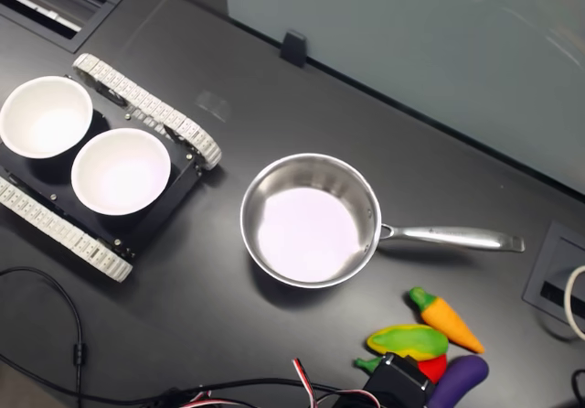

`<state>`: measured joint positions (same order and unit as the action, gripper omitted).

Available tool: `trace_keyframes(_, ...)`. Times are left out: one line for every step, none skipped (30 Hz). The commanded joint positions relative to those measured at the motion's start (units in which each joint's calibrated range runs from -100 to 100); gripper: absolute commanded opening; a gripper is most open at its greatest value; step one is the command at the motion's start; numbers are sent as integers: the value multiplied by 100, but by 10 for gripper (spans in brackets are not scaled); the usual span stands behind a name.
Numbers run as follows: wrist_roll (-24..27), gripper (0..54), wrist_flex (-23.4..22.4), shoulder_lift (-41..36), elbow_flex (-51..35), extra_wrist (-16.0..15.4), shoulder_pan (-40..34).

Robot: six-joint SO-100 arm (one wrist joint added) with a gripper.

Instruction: Pick up the chilli and place them in the pan

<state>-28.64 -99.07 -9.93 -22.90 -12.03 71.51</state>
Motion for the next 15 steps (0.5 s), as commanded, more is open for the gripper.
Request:
trace_keyframes(151, 4, 103, 11, -486, -74, 97)
trace_keyframes(176, 2, 137, 27, -486, -66, 97)
trace_keyframes(210, 2, 179, 44, -468, -66, 97)
trace_keyframes(239, 1, 196, 61, -468, -66, 97)
trace_keyframes(249, 1, 205, 78, -468, -66, 97)
trace_keyframes(278, 1, 231, 95, -450, -58, 97)
trace_keyframes(308, 1, 273, 103, -432, -58, 97)
trace_keyframes(327, 2, 307, 120, -432, -58, 97)
trace_keyframes(342, 2, 350, 146, -432, -49, 97)
trace_keyframes(357, 2, 384, 171, -432, -49, 108)
trace_keyframes(361, 3, 427, 188, -432, -49, 108)
trace_keyframes(361, 3, 452, 221, -441, -41, 108)
trace_keyframes(361, 4, 486, 247, -441, -41, 120)
trace_keyframes(352, 5, 504, 280, -432, -32, 120)
trace_keyframes(337, 7, 521, 306, -423, -32, 131)
